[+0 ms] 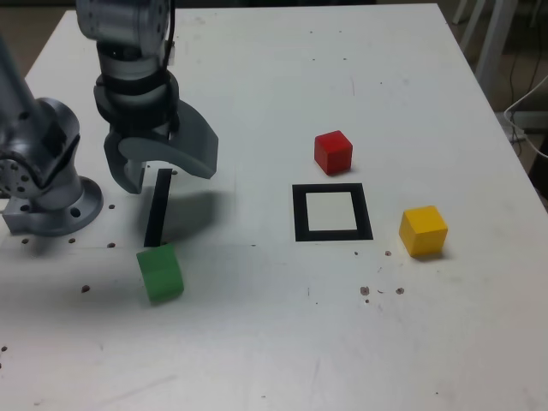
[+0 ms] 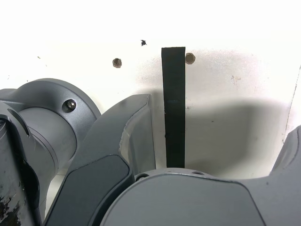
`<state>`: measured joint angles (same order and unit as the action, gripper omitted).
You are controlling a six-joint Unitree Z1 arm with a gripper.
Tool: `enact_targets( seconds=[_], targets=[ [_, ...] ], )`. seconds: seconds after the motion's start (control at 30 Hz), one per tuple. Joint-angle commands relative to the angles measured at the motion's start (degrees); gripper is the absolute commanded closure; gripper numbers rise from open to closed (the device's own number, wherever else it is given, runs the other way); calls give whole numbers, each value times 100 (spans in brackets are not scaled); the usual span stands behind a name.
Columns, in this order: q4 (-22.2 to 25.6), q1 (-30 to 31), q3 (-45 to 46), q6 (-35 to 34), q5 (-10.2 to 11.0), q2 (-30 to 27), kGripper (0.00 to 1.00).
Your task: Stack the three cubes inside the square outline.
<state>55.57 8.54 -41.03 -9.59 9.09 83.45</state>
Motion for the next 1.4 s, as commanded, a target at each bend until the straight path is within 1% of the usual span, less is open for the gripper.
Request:
enact_targets(
  seconds=[0.0, 0.5, 0.57, 0.73, 0.83, 0.97, 1.2, 1.27, 1.37],
  targets=[
    [-12, -1, 13, -8, 14, -52, 0],
    [-228, -1, -98, -3, 22, -26, 0],
    [-254, -1, -172, 16, -23, -16, 0],
    [-242, -1, -378, 34, -299, 26, 0],
    [-183, -5, -661, 27, -294, 100, 1],
    [98, -70, -1192, 13, -248, 304, 1],
    [836, -265, -2363, 28, -256, 733, 1],
    [1109, -341, -2811, 68, -251, 932, 1],
    [1381, -488, -3338, 133, -276, 1247, 1]
  ],
)
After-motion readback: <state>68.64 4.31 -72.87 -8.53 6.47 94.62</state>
